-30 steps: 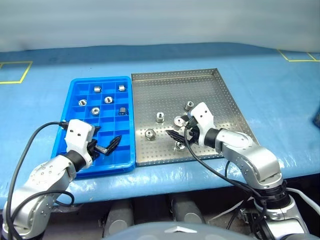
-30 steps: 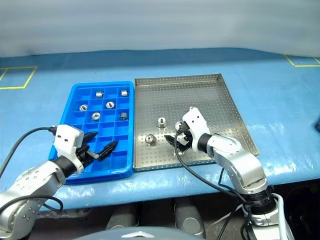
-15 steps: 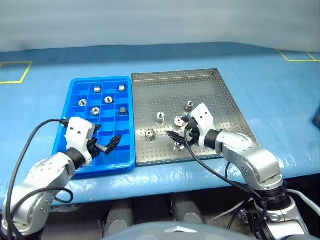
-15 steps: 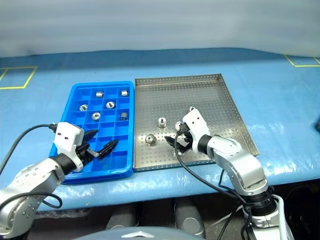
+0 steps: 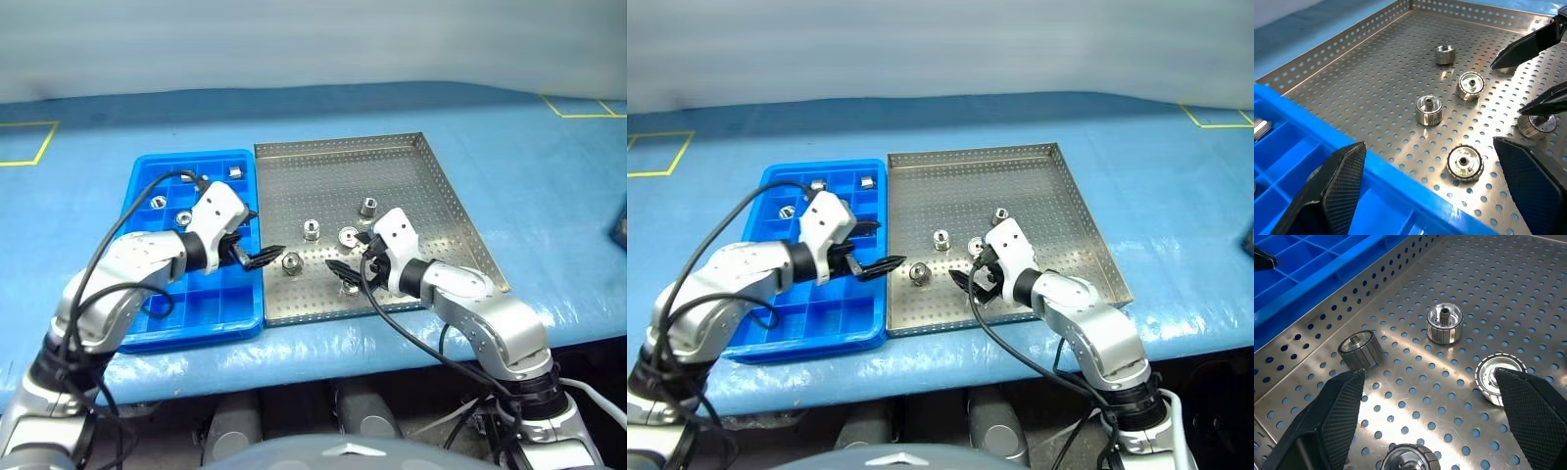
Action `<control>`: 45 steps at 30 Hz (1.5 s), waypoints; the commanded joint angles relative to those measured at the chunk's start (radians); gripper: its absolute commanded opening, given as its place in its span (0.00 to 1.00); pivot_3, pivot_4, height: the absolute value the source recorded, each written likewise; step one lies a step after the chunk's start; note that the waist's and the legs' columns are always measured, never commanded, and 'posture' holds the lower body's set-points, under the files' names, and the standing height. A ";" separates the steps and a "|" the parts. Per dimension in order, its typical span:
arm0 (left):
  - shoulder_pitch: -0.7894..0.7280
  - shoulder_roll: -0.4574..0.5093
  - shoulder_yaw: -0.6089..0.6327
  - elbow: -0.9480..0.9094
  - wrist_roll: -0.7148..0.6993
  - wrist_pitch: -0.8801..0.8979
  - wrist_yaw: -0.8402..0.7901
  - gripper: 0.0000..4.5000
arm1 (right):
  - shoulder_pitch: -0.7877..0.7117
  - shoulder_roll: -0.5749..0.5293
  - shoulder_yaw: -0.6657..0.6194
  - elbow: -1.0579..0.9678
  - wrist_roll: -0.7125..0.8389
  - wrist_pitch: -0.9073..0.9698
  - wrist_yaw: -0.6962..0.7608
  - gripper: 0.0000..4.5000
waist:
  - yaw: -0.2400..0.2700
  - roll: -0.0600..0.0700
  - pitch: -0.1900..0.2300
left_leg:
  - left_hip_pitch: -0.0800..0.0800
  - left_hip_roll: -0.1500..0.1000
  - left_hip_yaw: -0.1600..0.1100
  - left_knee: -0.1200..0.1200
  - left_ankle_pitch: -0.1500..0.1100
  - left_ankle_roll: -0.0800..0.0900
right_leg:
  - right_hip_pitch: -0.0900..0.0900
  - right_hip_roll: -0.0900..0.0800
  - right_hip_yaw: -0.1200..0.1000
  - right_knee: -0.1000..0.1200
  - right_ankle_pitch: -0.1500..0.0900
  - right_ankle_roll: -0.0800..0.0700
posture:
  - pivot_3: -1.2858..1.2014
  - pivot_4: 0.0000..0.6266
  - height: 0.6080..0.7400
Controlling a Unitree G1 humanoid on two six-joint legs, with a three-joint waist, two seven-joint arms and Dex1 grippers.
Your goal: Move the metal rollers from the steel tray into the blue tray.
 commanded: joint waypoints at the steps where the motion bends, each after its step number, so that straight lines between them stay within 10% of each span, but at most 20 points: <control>1: -0.086 0.012 -0.079 0.078 0.061 -0.018 -0.076 1.00 | 0.014 0.010 -0.020 -0.053 -0.003 -0.024 -0.013 0.99 | -0.006 0.000 0.000 | 0.000 0.000 0.000 0.000 0.000 0.000 | 0.000 0.000 0.000 0.000 0.000 0.000 | 0.47 0.24 1.00; 19: -0.334 0.023 -0.442 0.336 0.359 -0.115 -0.434 1.00 | 0.064 0.048 -0.020 -0.067 -0.018 -0.053 -0.053 0.99 | -0.047 0.000 0.000 | -0.001 0.000 0.000 0.000 0.000 0.000 | 0.000 0.000 0.000 0.001 0.000 0.001 | 0.46 0.24 1.00; 32: -0.369 -0.073 -0.448 0.451 0.469 -0.147 -0.459 1.00 | 0.076 0.060 -0.025 -0.062 -0.027 -0.072 -0.059 0.99 | -0.045 0.001 0.000 | -0.001 0.000 -0.001 0.003 0.000 0.001 | 0.001 0.000 0.000 0.001 0.001 0.002 | 0.45 0.24 1.00; 45: -0.364 -0.125 -0.411 0.445 0.484 -0.151 -0.473 0.11 | 0.077 0.073 -0.022 -0.053 -0.034 -0.076 -0.064 1.00 | -0.034 0.001 -0.001 | -0.002 -0.001 -0.001 0.006 0.000 0.001 | 0.002 -0.001 0.001 0.001 0.003 0.006 | 0.45 0.24 1.00</control>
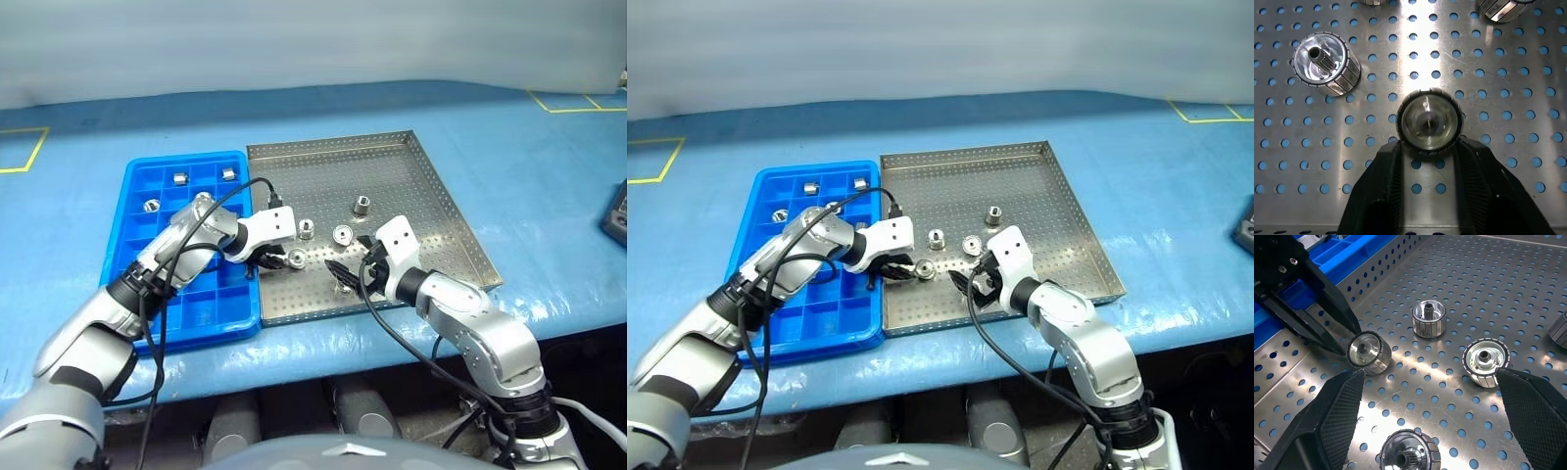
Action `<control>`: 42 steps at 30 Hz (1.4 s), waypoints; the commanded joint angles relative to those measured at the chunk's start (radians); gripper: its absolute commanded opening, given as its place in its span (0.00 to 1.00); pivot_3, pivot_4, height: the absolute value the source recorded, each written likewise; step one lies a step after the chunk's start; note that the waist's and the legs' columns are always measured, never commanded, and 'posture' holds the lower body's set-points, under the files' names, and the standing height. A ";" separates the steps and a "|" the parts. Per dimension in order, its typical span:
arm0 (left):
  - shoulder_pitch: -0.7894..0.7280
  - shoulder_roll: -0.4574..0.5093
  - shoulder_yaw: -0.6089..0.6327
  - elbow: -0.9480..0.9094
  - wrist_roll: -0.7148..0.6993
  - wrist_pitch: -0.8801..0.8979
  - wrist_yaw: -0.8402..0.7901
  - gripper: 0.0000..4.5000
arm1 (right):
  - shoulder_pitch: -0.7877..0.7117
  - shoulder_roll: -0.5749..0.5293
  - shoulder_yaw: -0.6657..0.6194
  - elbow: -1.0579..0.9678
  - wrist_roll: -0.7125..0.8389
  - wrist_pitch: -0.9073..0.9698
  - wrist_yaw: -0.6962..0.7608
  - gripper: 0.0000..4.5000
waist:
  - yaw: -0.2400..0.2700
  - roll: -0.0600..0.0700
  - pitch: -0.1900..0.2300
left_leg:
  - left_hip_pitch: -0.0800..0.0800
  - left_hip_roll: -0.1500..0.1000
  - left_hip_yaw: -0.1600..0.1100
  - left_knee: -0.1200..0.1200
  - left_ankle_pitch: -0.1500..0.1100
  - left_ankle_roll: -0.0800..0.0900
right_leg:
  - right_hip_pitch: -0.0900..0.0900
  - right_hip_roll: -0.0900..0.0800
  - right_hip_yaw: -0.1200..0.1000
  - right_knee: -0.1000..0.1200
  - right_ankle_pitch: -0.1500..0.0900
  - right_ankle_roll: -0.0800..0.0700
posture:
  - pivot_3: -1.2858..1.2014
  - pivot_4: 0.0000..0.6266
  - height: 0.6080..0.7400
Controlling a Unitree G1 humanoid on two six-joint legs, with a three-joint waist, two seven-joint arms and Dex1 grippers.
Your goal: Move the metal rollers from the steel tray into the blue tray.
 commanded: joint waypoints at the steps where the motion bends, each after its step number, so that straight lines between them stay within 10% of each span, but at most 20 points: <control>1: 0.000 -0.023 0.034 -0.029 -0.008 -0.011 0.004 0.06 | -0.002 0.005 -0.015 -0.025 -0.001 -0.019 -0.002 1.00 | 0.003 0.000 0.000 | 0.000 0.000 0.000 0.000 0.000 0.000 | 0.000 0.000 0.000 0.000 0.000 0.000 | 0.45 0.24 1.00; 11: 0.063 0.045 0.123 -0.197 -0.068 0.035 -0.021 0.01 | -0.020 0.005 -0.002 -0.010 -0.001 -0.017 0.012 1.00 | -0.010 0.001 0.000 | 0.000 0.001 -0.001 -0.001 0.000 0.000 | -0.002 0.002 0.000 0.001 0.001 0.002 | 0.47 0.24 1.00; 24: 0.026 0.027 0.087 -0.168 -0.035 0.020 -0.010 0.86 | -0.032 0.013 0.002 -0.001 -0.013 -0.022 0.018 1.00 | 0.001 0.001 0.000 | 0.000 0.001 -0.001 -0.001 0.000 0.000 | -0.001 0.001 0.000 0.001 0.002 0.003 | 0.46 0.24 1.00; 42: -0.017 -0.054 -0.012 0.021 0.068 -0.051 -0.010 0.86 | 0.004 0.020 -0.014 -0.033 -0.012 -0.015 -0.003 1.00 | -0.028 0.001 0.000 | 0.000 0.001 -0.001 -0.001 0.000 0.000 | -0.001 0.001 0.000 0.001 0.002 0.003 | 0.45 0.24 1.00</control>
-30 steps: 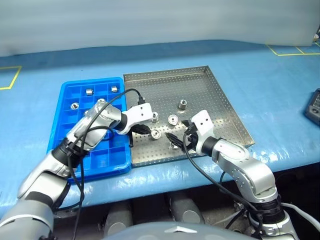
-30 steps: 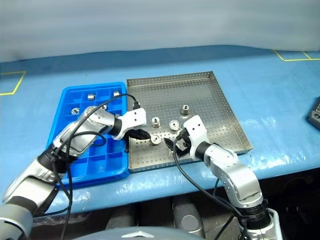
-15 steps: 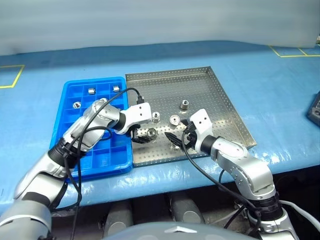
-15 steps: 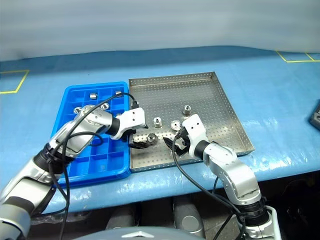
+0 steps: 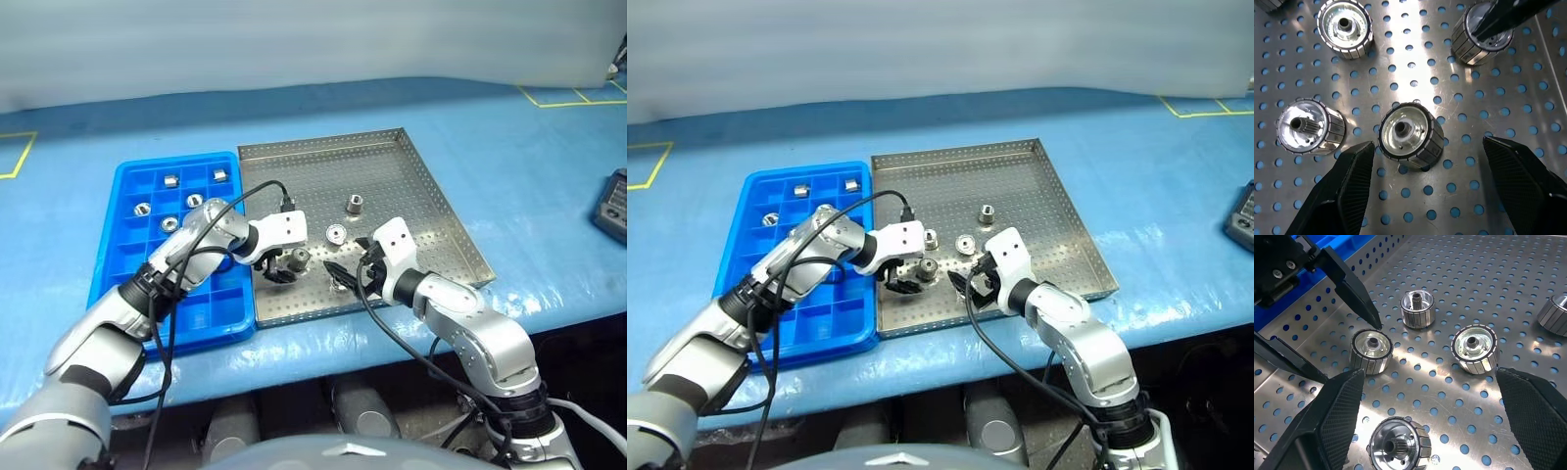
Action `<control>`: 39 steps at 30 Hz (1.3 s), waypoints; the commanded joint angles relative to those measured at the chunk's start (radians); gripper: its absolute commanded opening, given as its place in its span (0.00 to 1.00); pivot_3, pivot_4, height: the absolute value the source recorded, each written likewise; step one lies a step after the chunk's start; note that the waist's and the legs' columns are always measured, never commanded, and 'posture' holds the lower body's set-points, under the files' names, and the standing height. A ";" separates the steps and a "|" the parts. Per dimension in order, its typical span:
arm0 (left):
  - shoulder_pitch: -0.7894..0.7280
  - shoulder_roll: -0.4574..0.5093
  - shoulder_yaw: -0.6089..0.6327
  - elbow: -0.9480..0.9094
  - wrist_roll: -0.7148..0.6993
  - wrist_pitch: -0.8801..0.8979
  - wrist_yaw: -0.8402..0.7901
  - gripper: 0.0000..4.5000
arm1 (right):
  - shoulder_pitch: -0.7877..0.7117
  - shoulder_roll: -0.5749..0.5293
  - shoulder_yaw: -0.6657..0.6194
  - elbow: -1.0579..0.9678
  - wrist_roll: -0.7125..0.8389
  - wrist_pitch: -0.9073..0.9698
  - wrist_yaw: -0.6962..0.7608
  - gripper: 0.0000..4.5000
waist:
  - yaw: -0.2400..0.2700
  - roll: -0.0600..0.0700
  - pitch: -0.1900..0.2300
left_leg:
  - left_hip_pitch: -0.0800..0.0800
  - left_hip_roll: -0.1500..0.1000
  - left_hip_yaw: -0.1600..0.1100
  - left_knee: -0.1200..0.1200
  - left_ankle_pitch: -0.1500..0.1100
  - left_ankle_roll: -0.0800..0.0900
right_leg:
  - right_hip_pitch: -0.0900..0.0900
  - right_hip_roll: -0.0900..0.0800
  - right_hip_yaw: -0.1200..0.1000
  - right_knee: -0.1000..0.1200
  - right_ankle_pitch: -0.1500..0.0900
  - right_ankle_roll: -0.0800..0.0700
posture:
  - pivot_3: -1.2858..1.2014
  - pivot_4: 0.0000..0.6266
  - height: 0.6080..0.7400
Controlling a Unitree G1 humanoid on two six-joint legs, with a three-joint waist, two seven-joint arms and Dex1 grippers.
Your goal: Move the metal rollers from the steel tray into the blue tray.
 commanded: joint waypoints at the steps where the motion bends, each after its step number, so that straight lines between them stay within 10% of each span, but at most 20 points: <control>1: -0.012 -0.034 0.013 0.032 0.012 -0.017 0.015 0.86 | 0.000 0.003 -0.018 -0.044 0.005 -0.015 -0.002 1.00 | -0.002 0.000 0.000 | 0.000 0.000 0.000 0.000 0.000 0.000 | 0.000 0.000 0.000 0.000 0.000 0.000 | 0.45 0.24 1.00; 9: -0.002 -0.084 0.032 0.061 0.009 -0.016 0.038 0.86 | -0.008 0.002 -0.013 -0.035 0.002 -0.015 0.001 1.00 | -0.010 0.000 0.000 | 0.000 0.000 0.000 0.000 0.000 0.000 | 0.000 0.000 0.000 0.000 0.000 0.000 | 0.45 0.24 1.00; 17: 0.001 -0.088 0.066 0.041 -0.012 -0.001 0.047 0.37 | -0.017 -0.003 -0.006 -0.030 0.000 -0.013 0.009 1.00 | -0.009 0.000 0.000 | 0.000 0.000 0.000 0.000 0.000 0.000 | 0.000 0.000 0.000 0.000 0.000 0.000 | 0.46 0.24 1.00; 26: 0.040 -0.076 0.230 -0.062 -0.064 0.047 0.138 0.37 | -0.050 -0.004 0.008 -0.015 -0.004 -0.011 0.027 1.00 | -0.006 0.000 0.000 | 0.000 0.000 -0.001 0.000 0.000 0.000 | 0.000 0.000 0.000 0.001 0.000 0.001 | 0.47 0.24 1.00; 39: 0.386 -0.274 0.747 -0.613 -0.062 0.257 0.739 0.37 | -0.124 0.026 0.096 0.003 -0.003 -0.041 0.078 1.00 | 0.029 0.000 0.000 | 0.001 0.000 -0.002 0.001 0.000 0.000 | 0.001 0.000 -0.001 0.001 0.001 0.001 | 0.51 0.24 1.00</control>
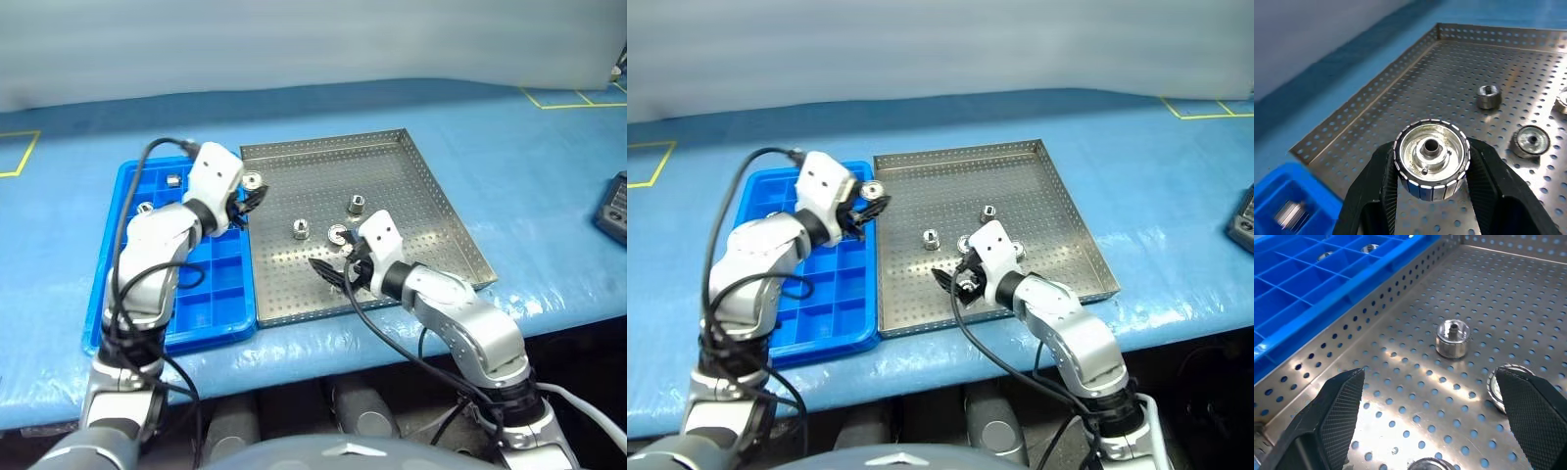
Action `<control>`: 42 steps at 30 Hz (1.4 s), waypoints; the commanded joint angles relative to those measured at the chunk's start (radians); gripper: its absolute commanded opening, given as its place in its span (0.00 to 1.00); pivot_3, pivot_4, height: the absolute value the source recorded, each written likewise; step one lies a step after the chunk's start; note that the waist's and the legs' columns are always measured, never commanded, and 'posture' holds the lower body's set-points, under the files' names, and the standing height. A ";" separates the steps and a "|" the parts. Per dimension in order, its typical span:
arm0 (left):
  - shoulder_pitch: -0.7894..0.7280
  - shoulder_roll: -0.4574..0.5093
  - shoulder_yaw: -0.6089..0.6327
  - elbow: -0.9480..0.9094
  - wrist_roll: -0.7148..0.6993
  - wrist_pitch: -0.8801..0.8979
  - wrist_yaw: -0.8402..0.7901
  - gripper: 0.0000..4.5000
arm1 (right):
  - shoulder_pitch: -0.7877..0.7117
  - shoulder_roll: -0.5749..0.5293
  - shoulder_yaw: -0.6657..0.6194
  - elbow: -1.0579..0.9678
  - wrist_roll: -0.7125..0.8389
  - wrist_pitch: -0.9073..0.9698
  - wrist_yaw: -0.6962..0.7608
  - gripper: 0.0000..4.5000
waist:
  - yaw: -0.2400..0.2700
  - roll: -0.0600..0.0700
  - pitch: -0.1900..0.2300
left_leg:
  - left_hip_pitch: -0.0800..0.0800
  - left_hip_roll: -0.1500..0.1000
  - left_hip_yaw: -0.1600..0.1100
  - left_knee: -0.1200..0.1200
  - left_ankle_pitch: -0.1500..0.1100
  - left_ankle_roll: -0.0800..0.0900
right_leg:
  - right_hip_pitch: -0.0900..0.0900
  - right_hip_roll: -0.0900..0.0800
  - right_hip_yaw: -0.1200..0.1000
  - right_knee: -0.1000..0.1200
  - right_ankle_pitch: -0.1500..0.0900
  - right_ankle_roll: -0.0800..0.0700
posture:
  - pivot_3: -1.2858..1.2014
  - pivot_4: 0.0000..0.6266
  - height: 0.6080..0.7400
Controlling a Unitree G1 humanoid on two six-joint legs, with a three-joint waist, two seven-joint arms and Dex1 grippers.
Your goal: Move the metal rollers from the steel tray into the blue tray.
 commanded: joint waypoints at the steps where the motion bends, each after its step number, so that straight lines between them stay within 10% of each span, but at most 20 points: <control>1: 0.056 -0.043 0.099 -0.129 0.016 0.039 0.128 0.37 | -0.036 0.001 0.029 -0.008 0.000 -0.042 0.039 1.00 | 0.016 0.000 0.000 | 0.000 0.000 0.000 0.000 0.000 0.000 | 0.001 0.000 0.000 0.000 0.000 0.000 | 0.51 0.24 1.00; 26: 0.226 -0.230 0.277 0.008 0.040 0.041 0.511 0.37 | -0.023 0.002 0.151 -0.013 -0.009 -0.142 0.166 1.00 | 0.064 -0.001 -0.001 | 0.000 -0.001 0.000 0.003 0.000 0.000 | 0.001 -0.001 -0.001 -0.001 0.001 0.000 | 0.50 0.24 1.00; 34: 0.205 -0.250 0.287 -0.016 0.025 0.066 0.538 0.97 | -0.022 0.005 0.145 -0.010 -0.018 -0.140 0.158 1.00 | 0.061 -0.001 -0.001 | 0.000 -0.001 0.000 0.003 0.000 0.000 | 0.001 -0.001 -0.001 -0.001 0.001 0.000 | 0.50 0.24 1.00; 42: 0.100 -0.194 0.174 -0.066 -0.107 -0.006 0.359 0.99 | -0.017 0.005 0.116 -0.006 -0.015 -0.139 0.143 1.00 | 0.066 -0.001 -0.001 | -0.001 -0.001 0.000 0.003 0.000 0.000 | 0.001 -0.001 -0.002 -0.001 0.001 0.000 | 0.51 0.24 1.00</control>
